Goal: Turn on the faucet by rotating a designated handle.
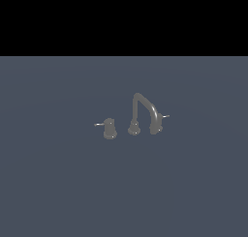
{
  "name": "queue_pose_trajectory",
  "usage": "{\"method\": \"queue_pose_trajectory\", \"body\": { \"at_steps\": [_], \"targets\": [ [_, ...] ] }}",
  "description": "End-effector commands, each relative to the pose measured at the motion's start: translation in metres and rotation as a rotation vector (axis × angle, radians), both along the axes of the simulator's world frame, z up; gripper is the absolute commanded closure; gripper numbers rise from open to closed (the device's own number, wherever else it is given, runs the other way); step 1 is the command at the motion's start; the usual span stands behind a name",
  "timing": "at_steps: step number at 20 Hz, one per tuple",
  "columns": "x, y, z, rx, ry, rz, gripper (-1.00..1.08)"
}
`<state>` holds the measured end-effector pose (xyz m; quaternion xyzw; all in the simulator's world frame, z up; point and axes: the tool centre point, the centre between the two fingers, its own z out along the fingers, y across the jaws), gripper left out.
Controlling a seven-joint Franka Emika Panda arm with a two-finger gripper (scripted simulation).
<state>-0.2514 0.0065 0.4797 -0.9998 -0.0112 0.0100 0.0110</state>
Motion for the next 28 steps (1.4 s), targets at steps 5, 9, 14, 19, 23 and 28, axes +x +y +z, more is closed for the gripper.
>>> {"method": "queue_pose_trajectory", "body": {
  "at_steps": [5,9,14,19,23,28],
  "targets": [
    [0.003,0.007,0.0,-0.002,-0.002,0.014,1.08],
    [0.007,0.02,0.0,-0.005,-0.007,0.039,1.08],
    [0.008,0.02,0.0,-0.005,-0.007,0.038,1.08],
    [0.018,0.02,-0.002,0.008,-0.005,0.016,1.08],
    [0.033,0.019,-0.007,0.027,-0.001,-0.021,1.08],
    [0.061,0.017,-0.017,0.059,0.006,-0.092,1.08]
  ]
}}
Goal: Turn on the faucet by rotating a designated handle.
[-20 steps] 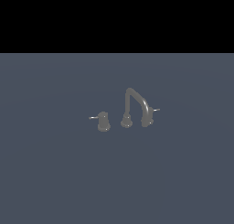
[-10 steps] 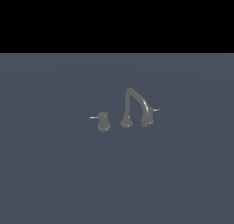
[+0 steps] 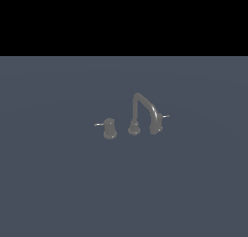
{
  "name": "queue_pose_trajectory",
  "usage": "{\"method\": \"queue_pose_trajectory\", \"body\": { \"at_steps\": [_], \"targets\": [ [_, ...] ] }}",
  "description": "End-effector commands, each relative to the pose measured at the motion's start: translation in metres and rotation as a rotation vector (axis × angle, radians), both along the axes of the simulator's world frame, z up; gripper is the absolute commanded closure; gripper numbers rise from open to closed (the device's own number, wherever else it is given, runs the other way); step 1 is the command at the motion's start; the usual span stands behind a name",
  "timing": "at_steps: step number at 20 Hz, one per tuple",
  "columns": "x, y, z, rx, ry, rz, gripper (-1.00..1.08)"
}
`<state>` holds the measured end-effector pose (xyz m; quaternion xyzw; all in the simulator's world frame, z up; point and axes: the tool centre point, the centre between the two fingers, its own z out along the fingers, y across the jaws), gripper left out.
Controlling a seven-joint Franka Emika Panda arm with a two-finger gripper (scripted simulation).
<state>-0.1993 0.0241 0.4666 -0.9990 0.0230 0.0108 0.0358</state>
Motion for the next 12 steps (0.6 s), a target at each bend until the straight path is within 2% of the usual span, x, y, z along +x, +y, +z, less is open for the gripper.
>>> {"method": "queue_pose_trajectory", "body": {
  "at_steps": [1,12],
  "targets": [
    [0.016,-0.002,-0.006,0.017,0.005,-0.041,1.08],
    [0.103,-0.018,-0.057,0.088,0.038,-0.293,1.08]
  ]
}}
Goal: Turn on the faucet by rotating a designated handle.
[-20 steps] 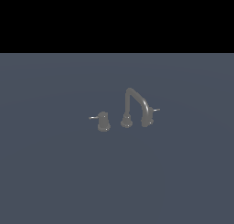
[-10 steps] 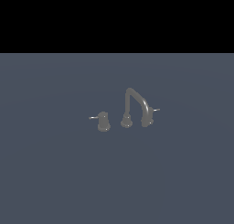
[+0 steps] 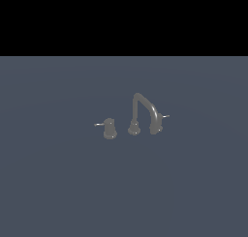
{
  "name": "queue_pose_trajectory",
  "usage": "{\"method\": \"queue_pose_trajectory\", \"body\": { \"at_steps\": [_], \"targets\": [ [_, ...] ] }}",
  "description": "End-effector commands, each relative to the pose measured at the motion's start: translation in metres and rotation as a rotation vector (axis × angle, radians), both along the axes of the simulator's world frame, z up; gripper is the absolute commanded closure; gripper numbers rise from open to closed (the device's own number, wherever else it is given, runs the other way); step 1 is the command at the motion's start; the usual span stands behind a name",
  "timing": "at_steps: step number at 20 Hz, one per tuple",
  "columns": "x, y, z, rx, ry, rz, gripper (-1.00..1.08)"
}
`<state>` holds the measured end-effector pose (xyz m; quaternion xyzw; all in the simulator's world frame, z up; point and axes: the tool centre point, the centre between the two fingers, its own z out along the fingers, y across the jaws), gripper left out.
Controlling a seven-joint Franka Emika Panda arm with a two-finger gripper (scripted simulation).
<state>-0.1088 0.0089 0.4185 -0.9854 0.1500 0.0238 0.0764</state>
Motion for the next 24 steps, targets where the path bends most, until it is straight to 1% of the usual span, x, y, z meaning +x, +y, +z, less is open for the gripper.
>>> {"method": "queue_pose_trajectory", "body": {
  "at_steps": [1,7,12,18,24],
  "targets": [
    [0.02,-0.005,-0.014,0.012,0.009,-0.062,1.08],
    [0.063,-0.02,-0.054,0.028,0.031,-0.214,1.08],
    [0.095,-0.036,-0.092,0.028,0.049,-0.343,1.08],
    [0.128,-0.058,-0.142,0.015,0.067,-0.498,1.08],
    [0.155,-0.083,-0.197,-0.014,0.079,-0.651,1.08]
  ]
}}
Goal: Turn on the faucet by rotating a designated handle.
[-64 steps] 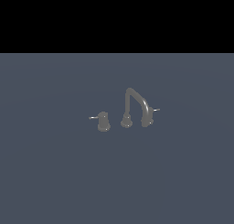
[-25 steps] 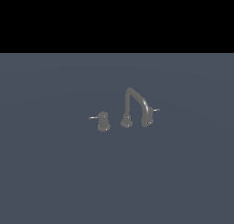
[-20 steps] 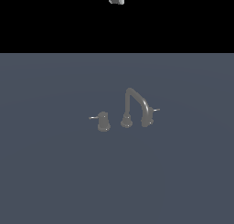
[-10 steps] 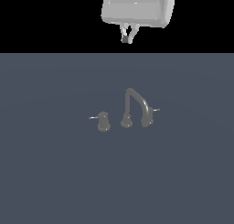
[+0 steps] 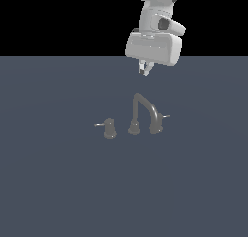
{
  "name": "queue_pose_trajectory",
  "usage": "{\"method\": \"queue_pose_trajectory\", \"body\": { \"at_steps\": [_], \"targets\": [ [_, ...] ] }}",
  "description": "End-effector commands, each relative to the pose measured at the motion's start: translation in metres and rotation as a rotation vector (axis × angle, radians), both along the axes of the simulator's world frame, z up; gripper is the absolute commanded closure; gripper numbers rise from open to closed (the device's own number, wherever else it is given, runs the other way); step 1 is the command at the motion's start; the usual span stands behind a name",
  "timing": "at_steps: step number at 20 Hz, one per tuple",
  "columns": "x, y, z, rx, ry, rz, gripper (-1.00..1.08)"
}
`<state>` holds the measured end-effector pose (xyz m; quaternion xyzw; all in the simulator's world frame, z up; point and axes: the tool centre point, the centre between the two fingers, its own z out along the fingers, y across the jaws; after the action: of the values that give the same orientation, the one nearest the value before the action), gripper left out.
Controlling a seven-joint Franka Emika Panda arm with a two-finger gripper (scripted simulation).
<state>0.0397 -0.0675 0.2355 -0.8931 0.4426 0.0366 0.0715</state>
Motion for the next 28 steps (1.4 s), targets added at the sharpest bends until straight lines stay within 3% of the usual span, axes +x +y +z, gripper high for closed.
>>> {"method": "queue_pose_trajectory", "body": {
  "at_steps": [1,15,28],
  "targets": [
    [0.01,-0.011,-0.024,-0.015,0.007,-0.064,1.08],
    [0.037,-0.07,-0.142,-0.124,0.031,-0.35,1.08],
    [0.039,-0.086,-0.172,-0.159,0.031,-0.416,1.08]
  ]
}}
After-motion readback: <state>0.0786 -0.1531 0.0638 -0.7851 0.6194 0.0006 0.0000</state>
